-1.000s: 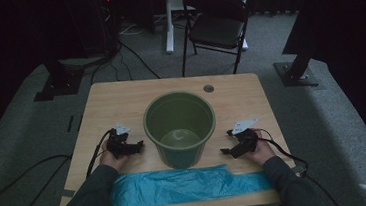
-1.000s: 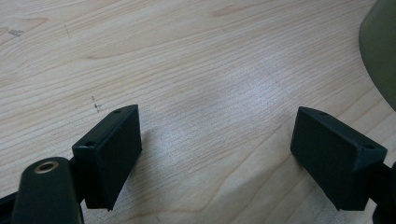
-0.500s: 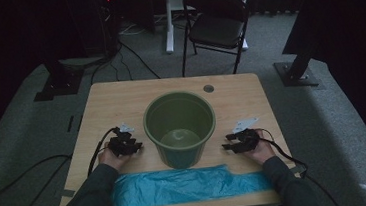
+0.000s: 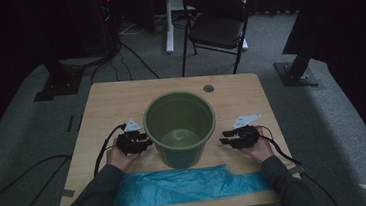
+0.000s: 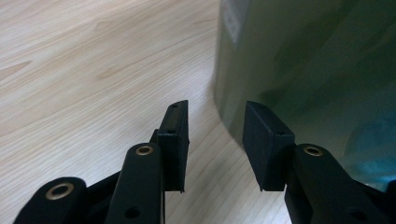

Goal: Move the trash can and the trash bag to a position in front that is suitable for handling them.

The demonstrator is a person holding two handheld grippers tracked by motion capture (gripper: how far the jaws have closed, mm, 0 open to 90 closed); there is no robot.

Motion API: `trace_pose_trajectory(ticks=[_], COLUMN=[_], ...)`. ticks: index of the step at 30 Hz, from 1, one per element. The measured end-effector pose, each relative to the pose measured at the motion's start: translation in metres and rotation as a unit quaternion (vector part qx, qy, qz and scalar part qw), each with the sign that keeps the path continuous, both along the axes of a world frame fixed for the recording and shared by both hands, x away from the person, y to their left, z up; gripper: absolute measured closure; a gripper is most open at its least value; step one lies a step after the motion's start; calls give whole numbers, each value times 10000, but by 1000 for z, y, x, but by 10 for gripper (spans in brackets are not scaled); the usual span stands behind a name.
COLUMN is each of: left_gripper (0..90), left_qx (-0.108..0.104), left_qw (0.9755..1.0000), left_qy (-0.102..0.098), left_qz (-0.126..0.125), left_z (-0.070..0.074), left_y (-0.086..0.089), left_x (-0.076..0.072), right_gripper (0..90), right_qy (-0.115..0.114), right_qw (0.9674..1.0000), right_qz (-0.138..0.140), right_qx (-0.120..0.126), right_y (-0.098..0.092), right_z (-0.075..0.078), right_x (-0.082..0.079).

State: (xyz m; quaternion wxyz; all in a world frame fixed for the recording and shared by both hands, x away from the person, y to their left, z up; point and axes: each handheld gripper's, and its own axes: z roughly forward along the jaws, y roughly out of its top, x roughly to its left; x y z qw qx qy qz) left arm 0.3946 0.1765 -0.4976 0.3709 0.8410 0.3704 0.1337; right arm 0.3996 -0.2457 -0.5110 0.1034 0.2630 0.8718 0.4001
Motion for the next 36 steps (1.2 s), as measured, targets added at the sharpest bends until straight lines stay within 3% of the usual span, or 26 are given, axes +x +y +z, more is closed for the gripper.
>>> trace_pose_trajectory(ticks=[4, 10, 20, 26, 33, 36], left_gripper=[633, 647, 647, 662, 693, 684], left_qx=[-87, -2, 22, -56, 11, 48], left_qw=[9999, 9996, 9978, 9970, 9954, 9943], left_qy=[62, 47, 10, 81, 41, 38], left_qz=[-60, -274, -660, -762, -954, -1066], left_z=[-2, -2, -2, -4, -3, -2], left_y=[-3, -14, -51, -60, -70, -71], left_x=[5, 7, 8, 11, 7, 5], right_gripper=[624, 622, 624, 637, 710, 696], right_qy=[-37, -57, -105, -114, -63, -55], right_qw=[10000, 9999, 9991, 9991, 9995, 9997], right_qz=[-60, -114, -416, -418, -301, -217], right_qx=[34, -19, -1, 47, 15, 69], right_y=[1, 1, -8, -13, -22, -27], right_z=[2, 1, 1, 3, 5, 7], right_x=[2, 4, 8, 7, 1, -3])
